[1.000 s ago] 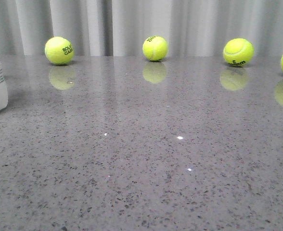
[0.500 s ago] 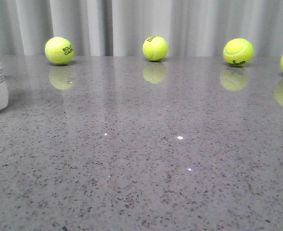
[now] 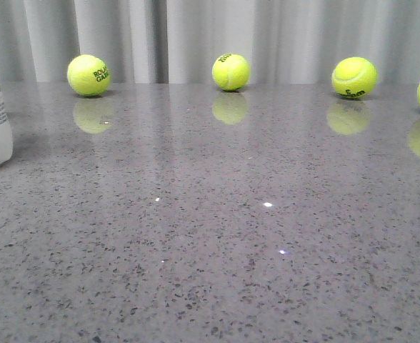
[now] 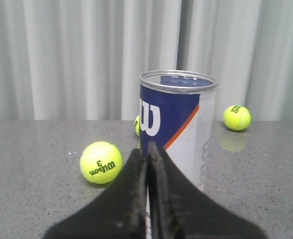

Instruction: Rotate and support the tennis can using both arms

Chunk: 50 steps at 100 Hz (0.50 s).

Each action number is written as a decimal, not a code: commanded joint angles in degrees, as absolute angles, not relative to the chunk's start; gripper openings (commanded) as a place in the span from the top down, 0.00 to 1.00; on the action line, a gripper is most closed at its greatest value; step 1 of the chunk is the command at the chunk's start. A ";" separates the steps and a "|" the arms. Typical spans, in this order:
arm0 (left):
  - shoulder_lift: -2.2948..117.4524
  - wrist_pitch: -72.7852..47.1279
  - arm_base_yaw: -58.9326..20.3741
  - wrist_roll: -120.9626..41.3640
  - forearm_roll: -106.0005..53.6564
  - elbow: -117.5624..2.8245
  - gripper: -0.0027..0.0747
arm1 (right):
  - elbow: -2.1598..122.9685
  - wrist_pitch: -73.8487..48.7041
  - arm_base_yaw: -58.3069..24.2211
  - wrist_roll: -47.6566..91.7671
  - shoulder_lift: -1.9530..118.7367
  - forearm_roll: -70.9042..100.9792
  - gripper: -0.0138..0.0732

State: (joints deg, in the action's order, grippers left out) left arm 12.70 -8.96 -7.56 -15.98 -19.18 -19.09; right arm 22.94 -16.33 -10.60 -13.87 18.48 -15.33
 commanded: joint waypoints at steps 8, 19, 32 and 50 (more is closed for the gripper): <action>13.17 -3.05 -7.17 -15.32 -14.67 -17.73 0.99 | 24.24 -12.20 -10.37 -13.69 18.74 -16.03 0.92; 12.81 -2.91 -7.07 -7.00 -5.11 -14.52 0.99 | 24.24 -12.20 -10.37 -13.69 18.74 -16.03 0.92; 10.92 -2.91 -7.07 3.82 3.93 -10.85 0.99 | 24.24 -12.20 -10.37 -13.69 18.74 -16.03 0.92; 4.70 -2.91 -7.07 4.11 4.20 -5.13 0.99 | 24.24 -12.20 -10.37 -13.69 18.74 -16.03 0.92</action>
State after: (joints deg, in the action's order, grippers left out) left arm 6.80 -7.69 -7.23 2.71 3.61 -5.56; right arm 22.94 -16.33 -10.60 -13.87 18.48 -15.33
